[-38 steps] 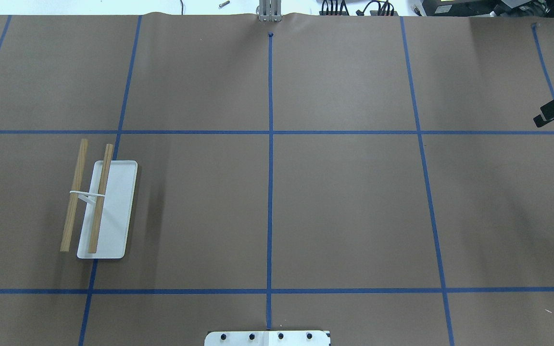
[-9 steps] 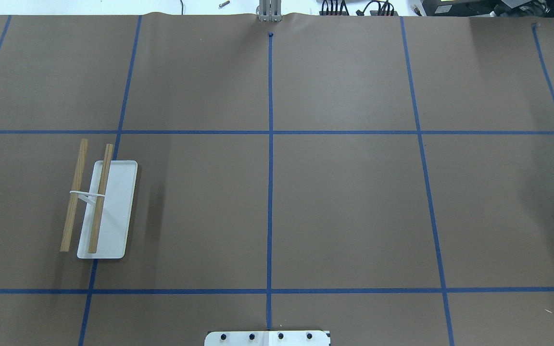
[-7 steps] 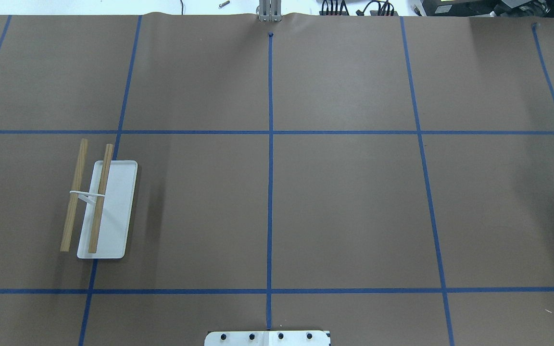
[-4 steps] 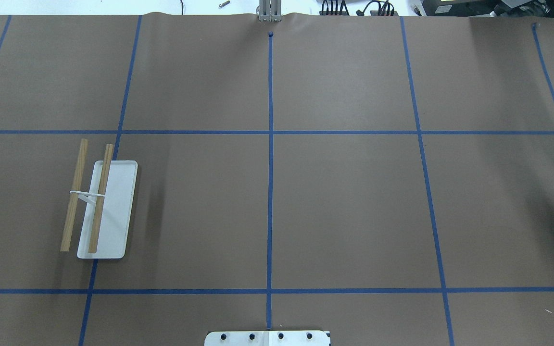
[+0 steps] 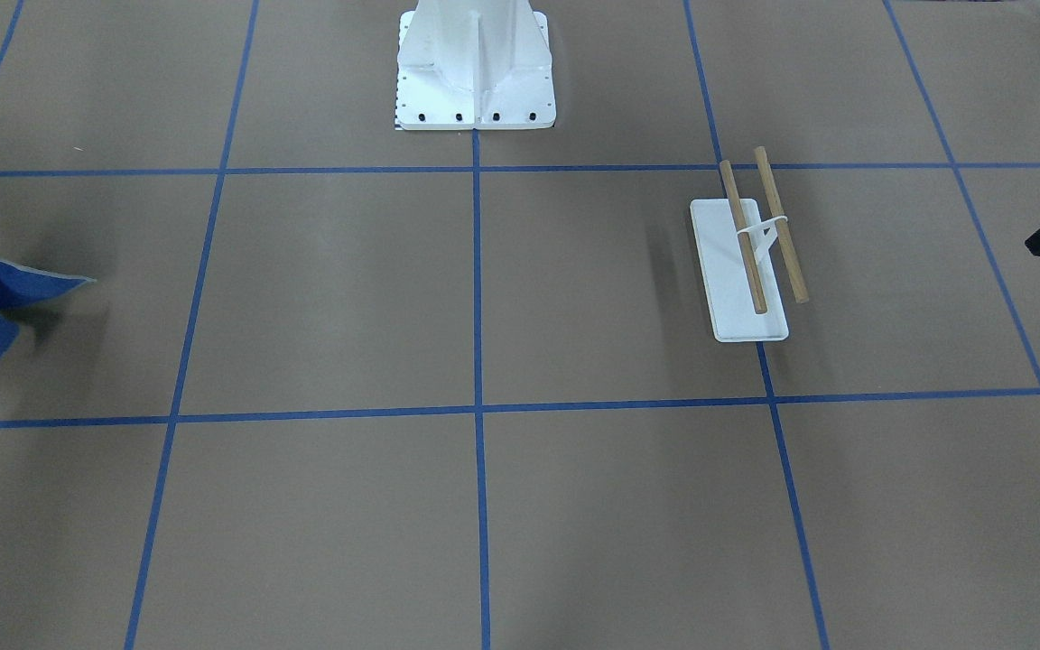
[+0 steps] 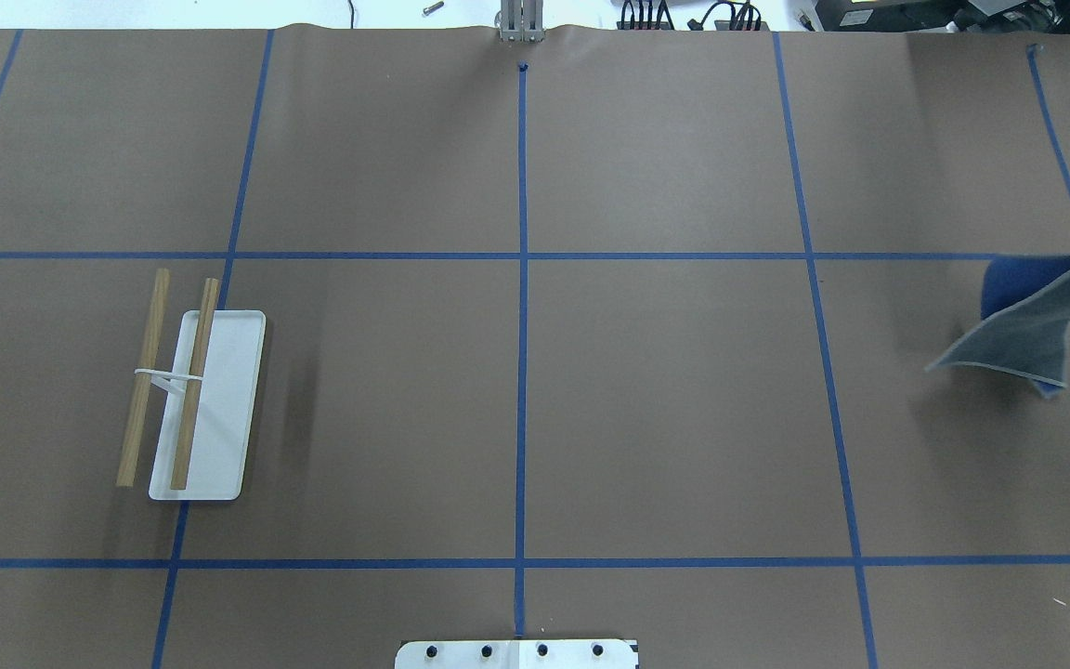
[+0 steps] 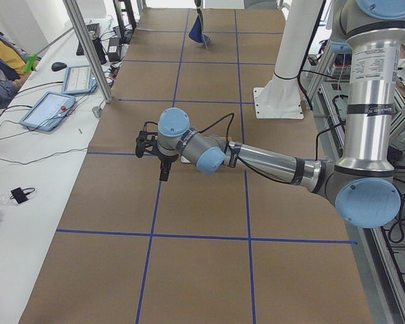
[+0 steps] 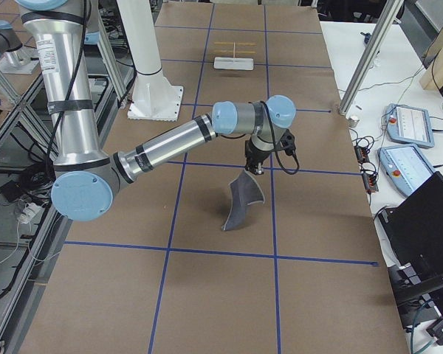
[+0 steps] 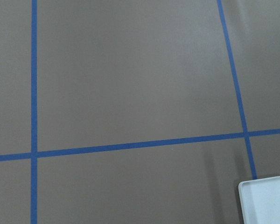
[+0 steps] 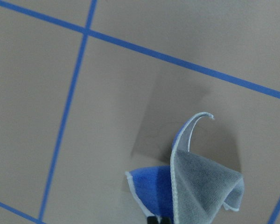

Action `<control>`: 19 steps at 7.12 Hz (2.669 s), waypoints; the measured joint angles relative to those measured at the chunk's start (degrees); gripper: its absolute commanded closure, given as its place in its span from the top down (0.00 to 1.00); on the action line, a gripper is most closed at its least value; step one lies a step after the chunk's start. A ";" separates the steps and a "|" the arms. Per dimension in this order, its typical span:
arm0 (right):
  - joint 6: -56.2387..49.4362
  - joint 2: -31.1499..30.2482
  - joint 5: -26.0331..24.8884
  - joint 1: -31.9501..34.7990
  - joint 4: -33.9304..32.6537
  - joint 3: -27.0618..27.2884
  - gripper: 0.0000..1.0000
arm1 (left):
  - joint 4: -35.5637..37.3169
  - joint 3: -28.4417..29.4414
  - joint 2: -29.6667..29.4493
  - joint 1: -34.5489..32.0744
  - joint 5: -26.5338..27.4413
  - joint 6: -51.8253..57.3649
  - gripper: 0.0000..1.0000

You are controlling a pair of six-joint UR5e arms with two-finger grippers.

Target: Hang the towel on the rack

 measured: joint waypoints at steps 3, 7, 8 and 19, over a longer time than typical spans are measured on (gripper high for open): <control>28.92 12.81 3.96 -6.88 1.10 5.16 0.00 | -0.54 0.14 -11.72 6.31 -1.13 -30.23 0.98; 63.13 25.72 -2.56 -20.08 24.30 -2.40 0.00 | -4.45 0.94 -25.94 17.61 -0.63 -78.08 0.98; 67.66 27.35 -3.98 -21.57 29.42 -3.91 0.00 | -5.83 0.91 -28.06 20.06 -0.49 -86.87 0.98; 60.34 34.19 -20.80 -34.30 45.97 -6.74 0.00 | -11.54 4.50 -34.00 32.60 10.59 -109.94 0.98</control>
